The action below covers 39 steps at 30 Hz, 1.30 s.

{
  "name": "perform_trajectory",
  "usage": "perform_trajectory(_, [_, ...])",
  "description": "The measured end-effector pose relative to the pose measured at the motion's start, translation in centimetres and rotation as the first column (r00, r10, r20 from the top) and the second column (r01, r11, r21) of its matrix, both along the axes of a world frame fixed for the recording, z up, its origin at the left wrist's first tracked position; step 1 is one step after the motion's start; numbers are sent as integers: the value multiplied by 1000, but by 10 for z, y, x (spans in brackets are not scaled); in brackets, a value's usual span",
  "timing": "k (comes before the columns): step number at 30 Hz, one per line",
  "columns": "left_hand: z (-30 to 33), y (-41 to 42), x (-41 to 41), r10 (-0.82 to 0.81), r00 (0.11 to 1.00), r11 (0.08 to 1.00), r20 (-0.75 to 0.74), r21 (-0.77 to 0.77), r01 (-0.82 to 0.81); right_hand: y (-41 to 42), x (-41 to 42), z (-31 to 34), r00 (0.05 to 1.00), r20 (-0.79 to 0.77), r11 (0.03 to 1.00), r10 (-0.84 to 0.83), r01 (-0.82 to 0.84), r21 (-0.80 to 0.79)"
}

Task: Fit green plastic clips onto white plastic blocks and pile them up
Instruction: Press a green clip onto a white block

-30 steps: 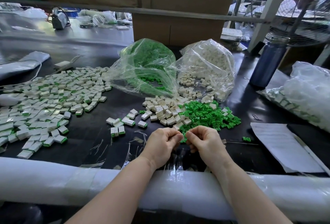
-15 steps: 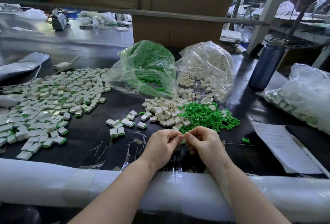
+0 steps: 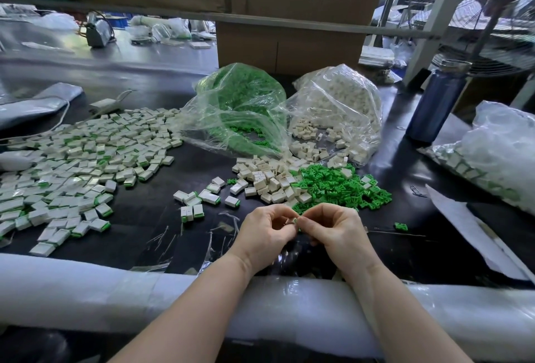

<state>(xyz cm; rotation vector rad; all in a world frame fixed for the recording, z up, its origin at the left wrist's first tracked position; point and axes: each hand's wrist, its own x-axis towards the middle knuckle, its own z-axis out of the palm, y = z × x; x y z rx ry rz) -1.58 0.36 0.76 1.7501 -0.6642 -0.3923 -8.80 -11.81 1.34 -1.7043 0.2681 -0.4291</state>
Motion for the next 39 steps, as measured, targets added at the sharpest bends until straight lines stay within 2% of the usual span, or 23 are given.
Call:
perform_trajectory(8, [2, 1, 0, 7, 1000, 998, 20, -59, -6, -2, 1, -3, 999, 12, 997, -30, 29, 72])
perform_trajectory(10, [4, 1, -1, -8, 999, 998, 37, -69, 11, 0, 2, -2, 999, -17, 993, 33, -31, 115])
perform_trajectory(13, [5, 2, -2, -35, 998, 997, 49, -61, 38, 1, 1, 0, 988, -62, 987, 144, -139, 80])
perform_trajectory(16, [4, 1, -3, -52, 997, 997, 52, -48, 55, 0, 1, 1, 980, -67, 980, 188, -183, 81])
perform_trajectory(27, [2, 0, -3, -130, 983, 991, 132, 8, 130, -4, 0, -2, 982, -51, 951, 180, -160, 263])
perform_trajectory(39, [-1, -1, -2, -156, 975, 988, 158, 39, 152, -3, -2, 0, 990, -52, 964, 135, -119, 236])
